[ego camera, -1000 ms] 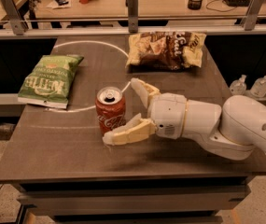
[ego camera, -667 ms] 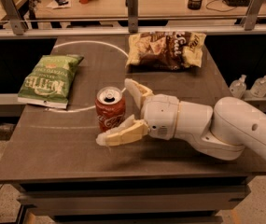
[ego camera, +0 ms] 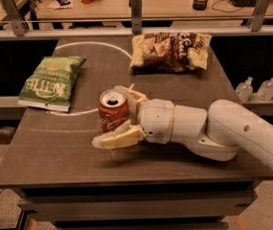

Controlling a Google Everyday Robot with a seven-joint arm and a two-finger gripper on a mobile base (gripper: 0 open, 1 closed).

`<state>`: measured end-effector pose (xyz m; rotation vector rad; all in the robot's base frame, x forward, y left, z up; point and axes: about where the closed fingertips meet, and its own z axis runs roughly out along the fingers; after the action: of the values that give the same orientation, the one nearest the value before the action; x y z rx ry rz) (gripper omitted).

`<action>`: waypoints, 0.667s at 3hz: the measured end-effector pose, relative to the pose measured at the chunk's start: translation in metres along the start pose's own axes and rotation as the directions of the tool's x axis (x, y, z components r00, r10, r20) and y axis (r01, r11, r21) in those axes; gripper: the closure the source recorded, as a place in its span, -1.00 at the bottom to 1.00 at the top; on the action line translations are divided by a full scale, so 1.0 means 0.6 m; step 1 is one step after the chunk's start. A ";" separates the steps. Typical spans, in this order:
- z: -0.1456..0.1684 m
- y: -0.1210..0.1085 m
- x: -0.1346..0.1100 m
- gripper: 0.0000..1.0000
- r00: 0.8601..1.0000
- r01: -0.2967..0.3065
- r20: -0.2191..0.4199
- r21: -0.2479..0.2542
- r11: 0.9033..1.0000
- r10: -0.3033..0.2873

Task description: Knock coke can over

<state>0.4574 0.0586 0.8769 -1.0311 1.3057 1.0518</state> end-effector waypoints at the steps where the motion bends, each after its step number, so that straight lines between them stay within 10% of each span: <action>1: 0.003 -0.005 0.001 -0.21 1.000 0.023 -0.015 -0.029 0.999 -0.024; 2: -0.008 -0.013 -0.002 0.26 0.999 0.032 -0.028 -0.032 0.999 -0.033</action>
Offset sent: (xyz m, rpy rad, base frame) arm 0.0126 -0.0209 0.0015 -0.0515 -0.0296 0.0244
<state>0.4641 0.0519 0.8780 -1.0914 1.2947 1.0395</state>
